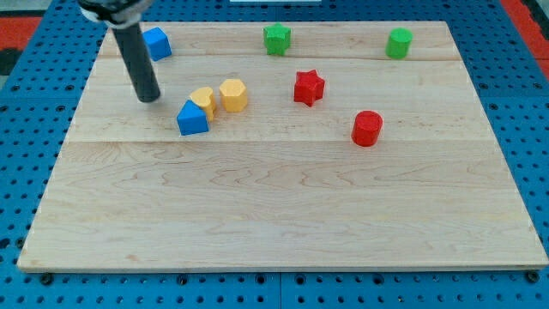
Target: Push the yellow blocks in opposite directions
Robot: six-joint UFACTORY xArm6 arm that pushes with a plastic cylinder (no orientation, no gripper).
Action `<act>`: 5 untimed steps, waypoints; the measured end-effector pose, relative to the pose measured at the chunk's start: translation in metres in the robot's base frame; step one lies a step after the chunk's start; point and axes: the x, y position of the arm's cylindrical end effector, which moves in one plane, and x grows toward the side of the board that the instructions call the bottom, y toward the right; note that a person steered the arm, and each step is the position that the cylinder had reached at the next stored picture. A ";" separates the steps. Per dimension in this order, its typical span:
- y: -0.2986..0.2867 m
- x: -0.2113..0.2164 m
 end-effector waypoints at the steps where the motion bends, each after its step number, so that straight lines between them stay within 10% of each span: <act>1: 0.048 0.021; 3: 0.122 0.100; 5: 0.072 0.037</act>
